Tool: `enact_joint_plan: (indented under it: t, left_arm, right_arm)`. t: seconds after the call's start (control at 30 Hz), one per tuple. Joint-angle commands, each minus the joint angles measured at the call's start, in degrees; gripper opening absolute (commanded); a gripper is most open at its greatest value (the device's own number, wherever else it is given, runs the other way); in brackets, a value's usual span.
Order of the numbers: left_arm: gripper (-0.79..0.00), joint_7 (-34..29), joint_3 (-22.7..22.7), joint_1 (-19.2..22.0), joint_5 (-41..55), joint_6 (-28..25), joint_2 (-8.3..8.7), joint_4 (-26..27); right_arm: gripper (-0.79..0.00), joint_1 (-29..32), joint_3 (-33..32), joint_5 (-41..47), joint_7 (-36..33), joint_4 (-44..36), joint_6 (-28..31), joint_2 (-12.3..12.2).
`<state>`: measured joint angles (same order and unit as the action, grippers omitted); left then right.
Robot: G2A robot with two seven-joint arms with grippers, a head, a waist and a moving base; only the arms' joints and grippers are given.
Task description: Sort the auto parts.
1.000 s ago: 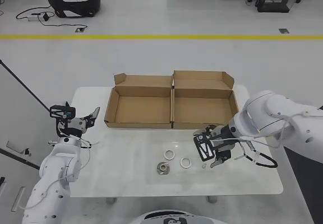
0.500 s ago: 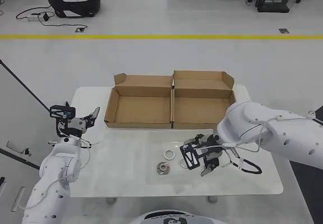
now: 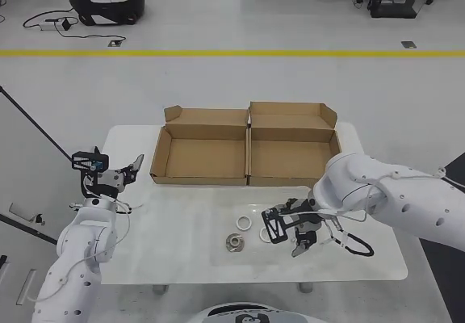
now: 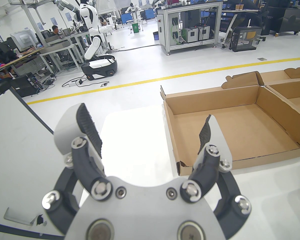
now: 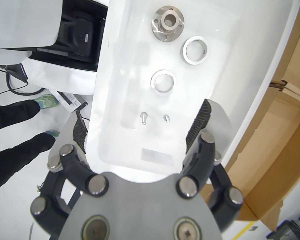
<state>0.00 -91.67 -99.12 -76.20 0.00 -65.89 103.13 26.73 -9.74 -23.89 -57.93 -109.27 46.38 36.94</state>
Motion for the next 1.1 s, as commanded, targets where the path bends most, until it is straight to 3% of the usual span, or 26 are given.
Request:
enact_joint_plan:
  t: [0.0, 0.43, 1.07]
  left_arm:
    - [0.000, 0.00, 0.00, 0.00, 0.00, 0.00, 0.00, 0.00]
    - [0.000, 0.00, 0.00, 0.00, 0.00, 0.00, 0.00, 0.00]
    - [0.000, 0.00, 0.00, 0.00, 0.00, 0.00, 0.00, 0.00]
  right_arm:
    - [0.000, 0.00, 0.00, -0.34, -0.24, 0.56, -0.24, -0.41]
    - [0.000, -0.27, 0.00, -0.06, -1.62, 2.02, -1.63, -1.53]
    - [0.000, 0.89, 0.00, -4.66, -0.70, 7.17, -0.70, 1.23]
